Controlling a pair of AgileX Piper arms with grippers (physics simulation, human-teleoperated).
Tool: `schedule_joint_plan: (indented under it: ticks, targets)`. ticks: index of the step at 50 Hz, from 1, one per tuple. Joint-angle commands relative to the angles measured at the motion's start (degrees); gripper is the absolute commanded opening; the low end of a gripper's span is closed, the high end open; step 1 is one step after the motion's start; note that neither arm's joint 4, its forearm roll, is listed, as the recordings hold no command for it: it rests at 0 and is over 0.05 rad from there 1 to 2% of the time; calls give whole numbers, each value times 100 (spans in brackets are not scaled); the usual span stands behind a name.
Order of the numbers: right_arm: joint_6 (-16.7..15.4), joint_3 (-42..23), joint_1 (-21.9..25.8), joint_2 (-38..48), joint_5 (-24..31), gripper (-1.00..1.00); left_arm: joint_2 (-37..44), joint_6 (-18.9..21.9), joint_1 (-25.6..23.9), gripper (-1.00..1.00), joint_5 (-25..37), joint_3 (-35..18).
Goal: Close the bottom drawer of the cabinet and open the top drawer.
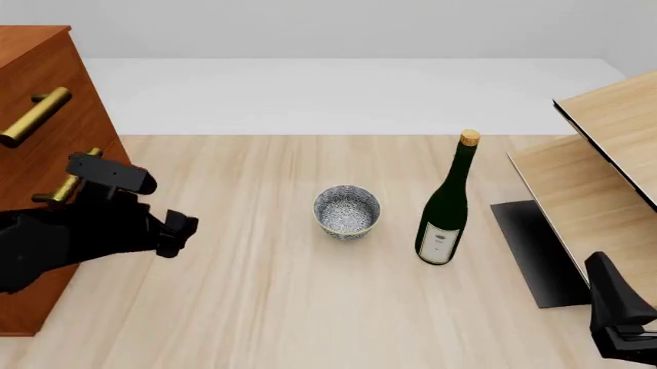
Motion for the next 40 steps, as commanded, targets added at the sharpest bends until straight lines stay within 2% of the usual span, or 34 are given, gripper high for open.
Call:
schedule_joint_plan:
  ticks: [1,4,11,14,22,26,31,36,38,40]
  targets:
    - [25,2,-5,-4,0,100,-127,519,-331,100,99,-399]
    - [29,3,-5,-6,-1,100,-192,985,-437,100,81,-478]
    - [44,-1,-6,-4,0,100,-294,1499,-370,100,172,-668]
    - [46,-1,-3,-3,-1,100,-398,1907,-299,100,99,-635]
    - [54,3,-5,3,-11,100,-627,3405,-193,100,-98,-497]
    - [60,3,-2,2,-10,100,-636,3551,-265,100,-25,-679]
    - [73,2,2,2,-8,100,-719,4175,-190,100,-255,-611]
    - [89,0,-6,2,-8,100,-648,4269,-273,100,-287,-799]
    - [89,0,-4,1,-9,100,-721,4526,-378,100,-463,-758]
    - [99,4,-6,0,-13,100,-697,4776,-267,100,-617,-706]
